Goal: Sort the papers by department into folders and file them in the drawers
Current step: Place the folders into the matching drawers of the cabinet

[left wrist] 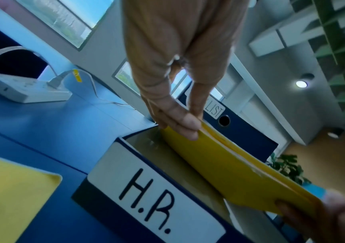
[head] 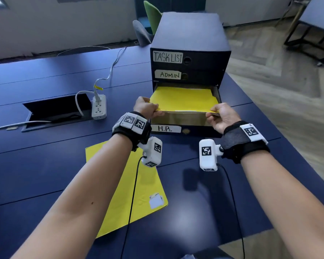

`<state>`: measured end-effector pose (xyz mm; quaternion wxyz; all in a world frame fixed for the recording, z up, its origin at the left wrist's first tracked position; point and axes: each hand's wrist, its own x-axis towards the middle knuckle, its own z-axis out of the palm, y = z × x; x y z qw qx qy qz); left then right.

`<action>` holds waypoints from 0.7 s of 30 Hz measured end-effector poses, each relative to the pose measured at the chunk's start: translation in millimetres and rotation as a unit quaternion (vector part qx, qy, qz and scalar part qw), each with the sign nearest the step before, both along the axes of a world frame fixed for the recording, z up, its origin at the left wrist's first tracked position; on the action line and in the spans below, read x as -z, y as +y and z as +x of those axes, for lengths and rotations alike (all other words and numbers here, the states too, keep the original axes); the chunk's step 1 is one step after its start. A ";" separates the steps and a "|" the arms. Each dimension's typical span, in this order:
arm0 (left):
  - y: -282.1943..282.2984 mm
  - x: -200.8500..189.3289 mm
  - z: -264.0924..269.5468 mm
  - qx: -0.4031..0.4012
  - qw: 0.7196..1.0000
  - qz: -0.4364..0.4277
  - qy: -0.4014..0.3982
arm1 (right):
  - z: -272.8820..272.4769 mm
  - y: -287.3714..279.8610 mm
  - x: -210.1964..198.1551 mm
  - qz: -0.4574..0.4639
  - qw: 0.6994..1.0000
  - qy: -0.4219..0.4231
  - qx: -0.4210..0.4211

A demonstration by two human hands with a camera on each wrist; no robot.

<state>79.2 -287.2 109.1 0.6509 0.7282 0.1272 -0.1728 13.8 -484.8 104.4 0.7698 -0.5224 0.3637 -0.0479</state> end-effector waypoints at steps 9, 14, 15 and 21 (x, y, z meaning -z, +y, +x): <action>-26.6 13.4 24.3 0.177 0.920 0.346 -0.055 | 47.1 -12.4 13.8 -0.142 0.988 0.056 -0.005; -39.6 18.3 26.3 0.308 0.817 0.484 -0.057 | 47.7 -20.6 29.6 -0.331 0.925 0.154 -0.105; -41.7 20.8 25.9 0.331 0.797 0.502 -0.054 | 45.7 -19.4 28.9 -0.358 0.910 0.166 -0.126; -50.0 22.4 19.6 0.388 0.722 0.571 -0.042 | 42.5 -27.4 26.3 -0.408 0.874 0.193 -0.180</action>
